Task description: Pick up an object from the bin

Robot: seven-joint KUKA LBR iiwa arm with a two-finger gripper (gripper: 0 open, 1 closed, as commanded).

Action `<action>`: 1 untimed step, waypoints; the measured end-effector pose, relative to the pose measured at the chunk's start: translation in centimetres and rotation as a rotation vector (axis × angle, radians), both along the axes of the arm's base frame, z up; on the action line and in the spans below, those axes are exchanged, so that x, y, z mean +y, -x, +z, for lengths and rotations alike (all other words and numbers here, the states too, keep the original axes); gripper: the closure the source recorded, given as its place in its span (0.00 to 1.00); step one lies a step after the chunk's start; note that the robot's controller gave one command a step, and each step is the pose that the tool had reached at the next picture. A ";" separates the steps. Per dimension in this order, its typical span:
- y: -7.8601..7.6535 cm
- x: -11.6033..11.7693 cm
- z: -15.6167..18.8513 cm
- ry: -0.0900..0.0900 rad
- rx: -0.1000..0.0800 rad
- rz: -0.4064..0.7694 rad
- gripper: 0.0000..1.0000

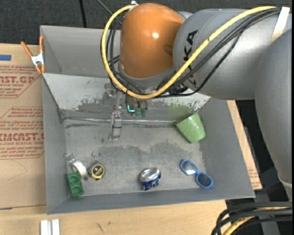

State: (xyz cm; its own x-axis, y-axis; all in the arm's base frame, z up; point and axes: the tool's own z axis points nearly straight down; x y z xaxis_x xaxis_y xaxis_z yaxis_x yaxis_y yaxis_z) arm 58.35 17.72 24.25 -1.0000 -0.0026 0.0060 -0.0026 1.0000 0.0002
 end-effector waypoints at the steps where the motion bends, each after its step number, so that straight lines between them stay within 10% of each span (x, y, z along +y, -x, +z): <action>1: 4.3 2.4 -17.5 -0.006 -0.001 1.000 0.00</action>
Offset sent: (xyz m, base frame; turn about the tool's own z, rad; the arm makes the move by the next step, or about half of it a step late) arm -0.0408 0.0226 -0.1725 -1.0000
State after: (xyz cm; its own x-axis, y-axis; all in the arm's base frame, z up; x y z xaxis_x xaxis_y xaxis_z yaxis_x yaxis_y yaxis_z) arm 54.05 20.09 6.71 -0.5377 -0.8431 0.0023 -0.8431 0.5378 0.0050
